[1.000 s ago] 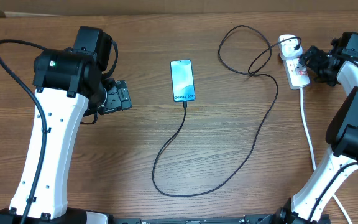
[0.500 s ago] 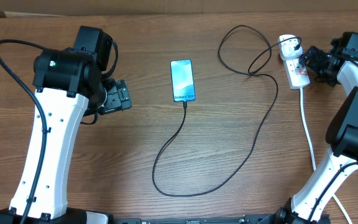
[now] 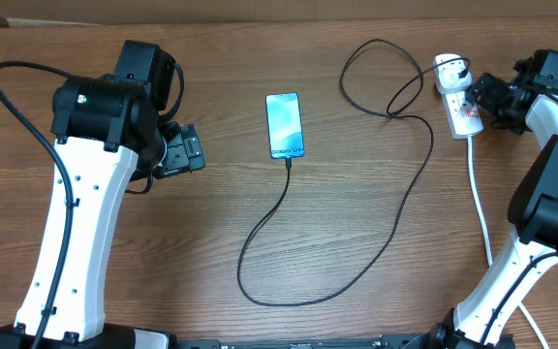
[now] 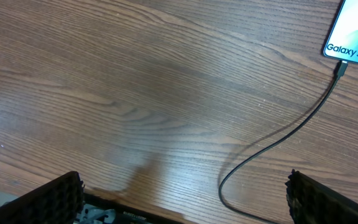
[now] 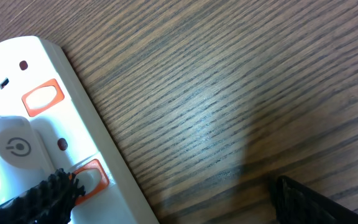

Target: Plug charger to phone and switch on socket

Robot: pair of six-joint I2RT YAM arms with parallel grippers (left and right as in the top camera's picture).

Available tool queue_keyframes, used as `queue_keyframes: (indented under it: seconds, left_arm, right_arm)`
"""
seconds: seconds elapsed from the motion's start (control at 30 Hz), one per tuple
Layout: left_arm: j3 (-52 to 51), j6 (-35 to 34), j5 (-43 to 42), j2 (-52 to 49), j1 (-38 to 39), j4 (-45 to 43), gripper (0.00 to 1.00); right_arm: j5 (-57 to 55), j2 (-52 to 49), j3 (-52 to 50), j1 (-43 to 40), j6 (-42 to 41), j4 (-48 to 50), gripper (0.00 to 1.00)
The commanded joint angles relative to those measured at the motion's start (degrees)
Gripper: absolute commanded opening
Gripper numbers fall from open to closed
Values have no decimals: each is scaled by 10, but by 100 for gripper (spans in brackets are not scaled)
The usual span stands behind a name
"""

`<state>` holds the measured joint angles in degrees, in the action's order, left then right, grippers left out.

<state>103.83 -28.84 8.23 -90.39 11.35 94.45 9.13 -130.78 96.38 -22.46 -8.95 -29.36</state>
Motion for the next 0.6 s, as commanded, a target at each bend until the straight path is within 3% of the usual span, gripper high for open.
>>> queue_keyframes:
  seconds: [0.0, 0.3, 0.57]
  left_arm:
    - [-3, -12, 8, -3, -1, -2, 100]
    - [-3, -12, 8, -3, -1, -2, 100]
    - [-3, -12, 8, -3, -1, -2, 100]
  right_arm:
    - [13, -48, -23, 6, 5, -24, 100]
    - [13, -29, -5, 6, 3, -48, 100]
    - [6, 82, 7, 5, -2, -66, 100]
